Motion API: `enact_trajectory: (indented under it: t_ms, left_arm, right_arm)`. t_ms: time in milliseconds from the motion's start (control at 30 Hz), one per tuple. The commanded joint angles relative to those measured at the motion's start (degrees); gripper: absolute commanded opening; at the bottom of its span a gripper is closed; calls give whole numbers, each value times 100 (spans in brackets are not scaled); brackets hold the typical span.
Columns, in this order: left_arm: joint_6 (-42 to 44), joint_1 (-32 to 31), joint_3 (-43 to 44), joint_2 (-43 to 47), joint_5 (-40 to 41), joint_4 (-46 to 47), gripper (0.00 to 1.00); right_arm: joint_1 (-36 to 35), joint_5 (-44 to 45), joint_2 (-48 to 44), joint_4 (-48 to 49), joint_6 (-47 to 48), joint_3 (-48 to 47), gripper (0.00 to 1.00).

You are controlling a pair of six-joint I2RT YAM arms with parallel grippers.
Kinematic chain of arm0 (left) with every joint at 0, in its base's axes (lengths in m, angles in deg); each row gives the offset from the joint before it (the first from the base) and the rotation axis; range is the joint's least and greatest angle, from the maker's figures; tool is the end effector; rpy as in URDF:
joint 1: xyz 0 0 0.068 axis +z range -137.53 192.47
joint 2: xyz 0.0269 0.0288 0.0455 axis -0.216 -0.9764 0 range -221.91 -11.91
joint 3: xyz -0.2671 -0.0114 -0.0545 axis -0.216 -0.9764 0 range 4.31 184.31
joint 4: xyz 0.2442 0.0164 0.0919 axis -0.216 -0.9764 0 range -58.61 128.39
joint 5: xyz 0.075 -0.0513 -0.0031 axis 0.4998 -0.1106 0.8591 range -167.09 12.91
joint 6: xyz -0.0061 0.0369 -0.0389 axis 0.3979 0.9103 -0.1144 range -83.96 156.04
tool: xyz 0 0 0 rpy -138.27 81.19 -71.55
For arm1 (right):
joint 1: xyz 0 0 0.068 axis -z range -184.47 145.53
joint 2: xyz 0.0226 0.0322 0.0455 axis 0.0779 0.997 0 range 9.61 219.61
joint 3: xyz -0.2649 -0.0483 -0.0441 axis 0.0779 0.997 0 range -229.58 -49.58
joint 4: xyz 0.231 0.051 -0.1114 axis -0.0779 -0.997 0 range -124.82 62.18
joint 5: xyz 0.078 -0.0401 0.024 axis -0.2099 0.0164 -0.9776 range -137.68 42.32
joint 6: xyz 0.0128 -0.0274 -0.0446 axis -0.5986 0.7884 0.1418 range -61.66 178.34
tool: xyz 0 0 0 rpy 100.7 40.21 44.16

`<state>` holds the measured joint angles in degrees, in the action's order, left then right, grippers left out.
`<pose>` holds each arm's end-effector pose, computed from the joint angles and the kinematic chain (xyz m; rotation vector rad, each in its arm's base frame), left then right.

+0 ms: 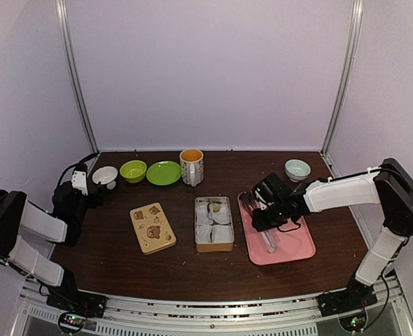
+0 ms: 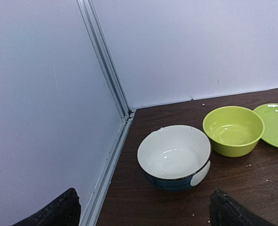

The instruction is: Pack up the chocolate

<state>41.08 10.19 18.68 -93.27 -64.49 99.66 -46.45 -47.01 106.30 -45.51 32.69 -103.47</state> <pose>0.2397 -0.0018 0.1616 -0.0595 1.6718 0.2199 0.2421 0.2173 0.1579 -0.3768 2.6554 0.3800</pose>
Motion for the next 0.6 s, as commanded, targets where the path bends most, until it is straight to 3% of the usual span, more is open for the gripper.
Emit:
enact_trajectory:
  t_ms: [0, 300, 567]
  left_arm:
    - [-31, 42, 84, -33, -66, 300, 98]
    - [-29, 44, 88, -38, -64, 298, 98]
    - [-23, 46, 91, -38, -68, 295, 98]
  right_arm:
    - [23, -127, -581, 580, 181, 344, 31]
    - [-300, -548, -1483, 1452, 657, 999, 32]
    - [-748, -611, -1550, 1639, 930, 884, 32]
